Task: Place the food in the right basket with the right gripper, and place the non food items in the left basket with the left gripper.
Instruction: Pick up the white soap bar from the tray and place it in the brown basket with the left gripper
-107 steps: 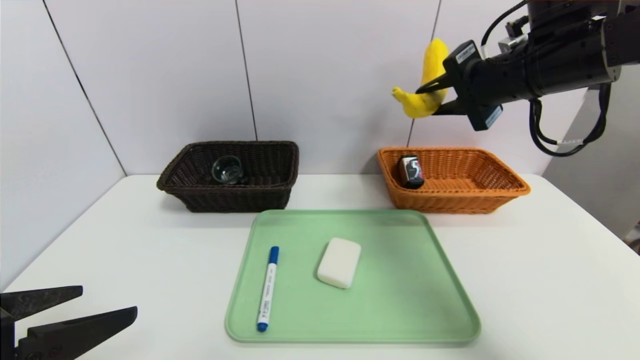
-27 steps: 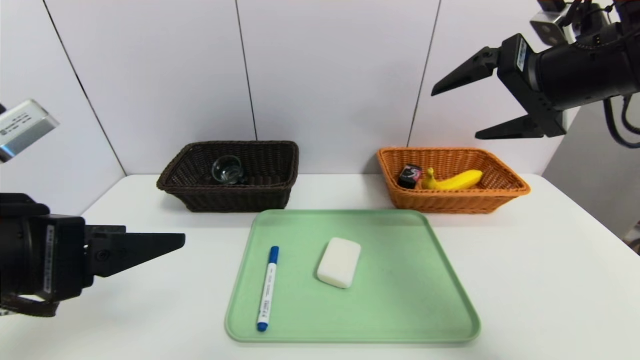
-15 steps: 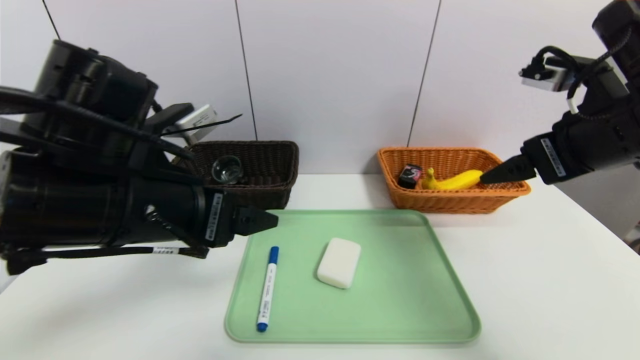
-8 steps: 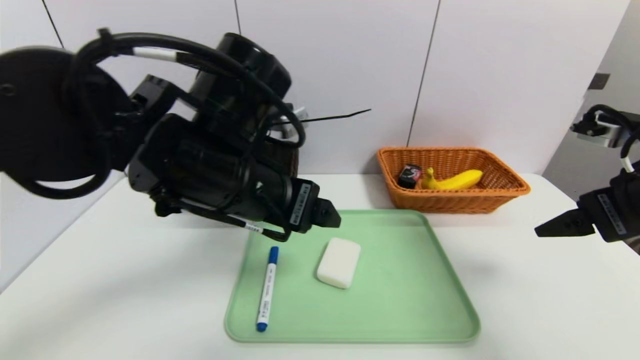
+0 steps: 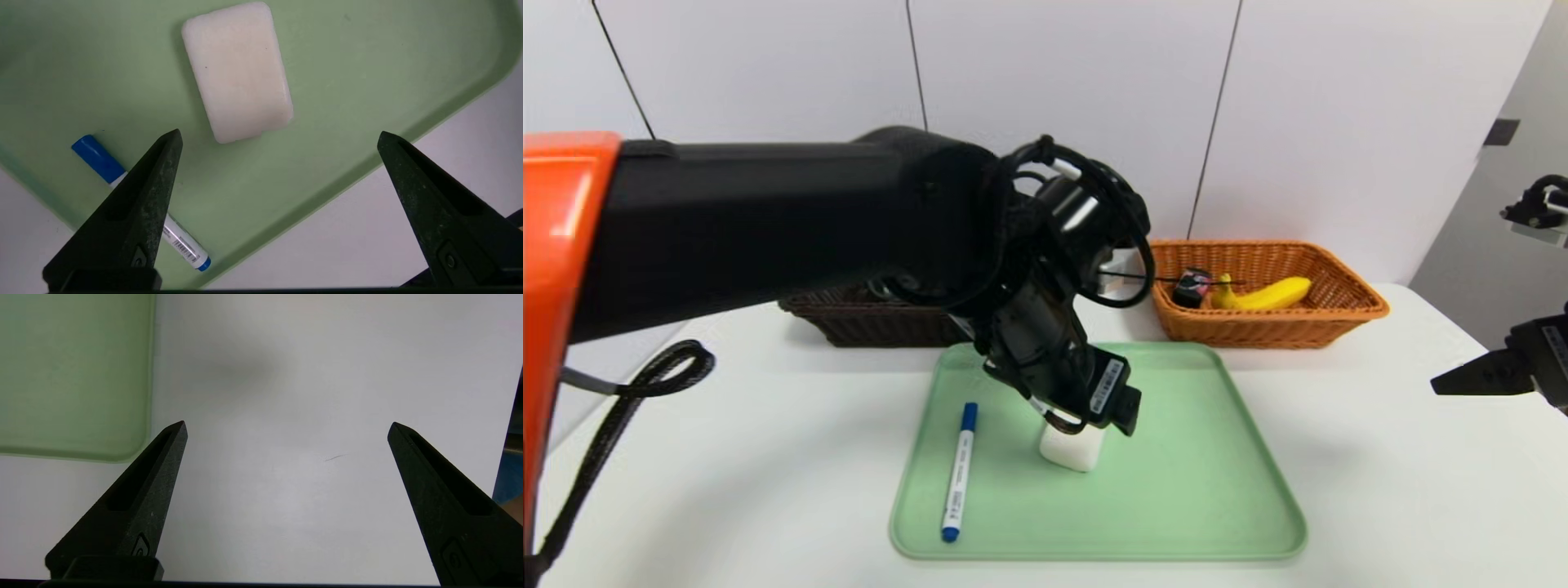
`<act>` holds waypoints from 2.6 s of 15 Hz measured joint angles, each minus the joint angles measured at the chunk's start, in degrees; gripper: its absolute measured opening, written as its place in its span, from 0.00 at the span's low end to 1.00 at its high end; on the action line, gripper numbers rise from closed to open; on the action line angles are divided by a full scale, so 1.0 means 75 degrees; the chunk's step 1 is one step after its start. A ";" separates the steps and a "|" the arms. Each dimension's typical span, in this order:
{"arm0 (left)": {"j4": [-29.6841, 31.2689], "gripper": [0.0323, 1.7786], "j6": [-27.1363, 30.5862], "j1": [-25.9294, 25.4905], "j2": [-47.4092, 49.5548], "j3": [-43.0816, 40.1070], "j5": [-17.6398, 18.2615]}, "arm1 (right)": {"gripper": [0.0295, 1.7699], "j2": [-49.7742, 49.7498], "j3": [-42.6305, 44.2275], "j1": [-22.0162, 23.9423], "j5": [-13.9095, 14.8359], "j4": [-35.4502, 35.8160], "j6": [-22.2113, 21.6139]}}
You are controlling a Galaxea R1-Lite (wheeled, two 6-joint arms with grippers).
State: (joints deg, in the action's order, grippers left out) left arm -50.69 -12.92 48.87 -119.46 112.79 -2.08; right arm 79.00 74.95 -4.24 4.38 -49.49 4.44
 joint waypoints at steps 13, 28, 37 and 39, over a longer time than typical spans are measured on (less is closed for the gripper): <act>0.0629 0.95 -0.0007 -0.0002 -0.0964 0.0070 -0.0523 | 0.96 -0.0023 -0.0559 0.0125 -0.0018 0.0224 0.0026; 0.0600 0.95 -0.1323 -0.0011 -0.1203 0.0076 -0.0692 | 0.96 -0.0247 -0.1380 0.0044 -0.0011 0.0965 0.0003; 0.0673 0.95 -0.0897 -0.0154 -0.1372 0.0078 -0.0688 | 0.96 -0.0276 -0.1409 0.0046 -0.0011 0.0983 0.0024; 0.0790 0.95 -0.0897 -0.0189 -0.1451 0.0078 -0.0688 | 0.96 -0.0280 -0.1412 0.0046 -0.0011 0.0980 0.0024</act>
State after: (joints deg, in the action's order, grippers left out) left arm -44.76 -19.65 47.46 -130.34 113.37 -7.24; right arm 76.90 64.35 -3.90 4.29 -42.14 4.62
